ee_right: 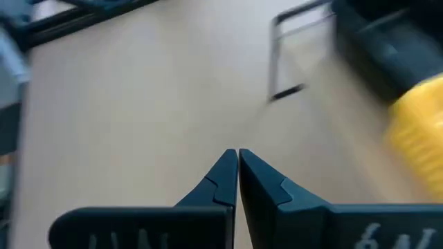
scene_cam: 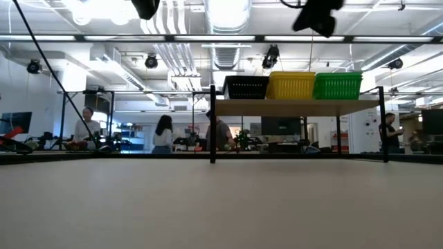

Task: Stack baskets on shelf by color
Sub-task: Return to Home Position

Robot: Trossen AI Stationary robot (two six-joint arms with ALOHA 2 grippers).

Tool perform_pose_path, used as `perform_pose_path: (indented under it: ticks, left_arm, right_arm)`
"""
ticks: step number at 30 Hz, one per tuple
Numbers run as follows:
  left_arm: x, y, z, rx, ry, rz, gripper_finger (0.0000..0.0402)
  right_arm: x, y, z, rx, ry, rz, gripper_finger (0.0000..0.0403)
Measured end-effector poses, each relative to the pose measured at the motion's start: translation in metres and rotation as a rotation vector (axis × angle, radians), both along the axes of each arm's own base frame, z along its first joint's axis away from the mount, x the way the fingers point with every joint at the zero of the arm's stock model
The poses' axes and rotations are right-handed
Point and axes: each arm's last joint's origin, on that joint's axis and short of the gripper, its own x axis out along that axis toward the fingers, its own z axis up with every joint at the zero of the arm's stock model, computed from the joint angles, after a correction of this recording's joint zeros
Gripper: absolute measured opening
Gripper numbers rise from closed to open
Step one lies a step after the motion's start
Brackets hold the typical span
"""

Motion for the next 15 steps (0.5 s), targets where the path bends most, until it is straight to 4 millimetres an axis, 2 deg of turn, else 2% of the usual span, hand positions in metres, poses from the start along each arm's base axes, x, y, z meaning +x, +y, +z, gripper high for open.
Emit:
perform_pose_path:
  ticks: [7, 15]
  left_arm:
    - [0.009, -0.001, -0.008, 0.007, 0.031, 0.028, 0.0044]
    - [0.027, -0.003, -0.024, 0.017, 0.071, 0.057, 0.0044]
  right_arm:
    - [-0.045, 0.041, -0.027, 0.086, -0.165, 0.081, 0.0008]
    - [-0.072, 0.062, -0.063, 0.176, -0.309, 0.171, 0.0008]
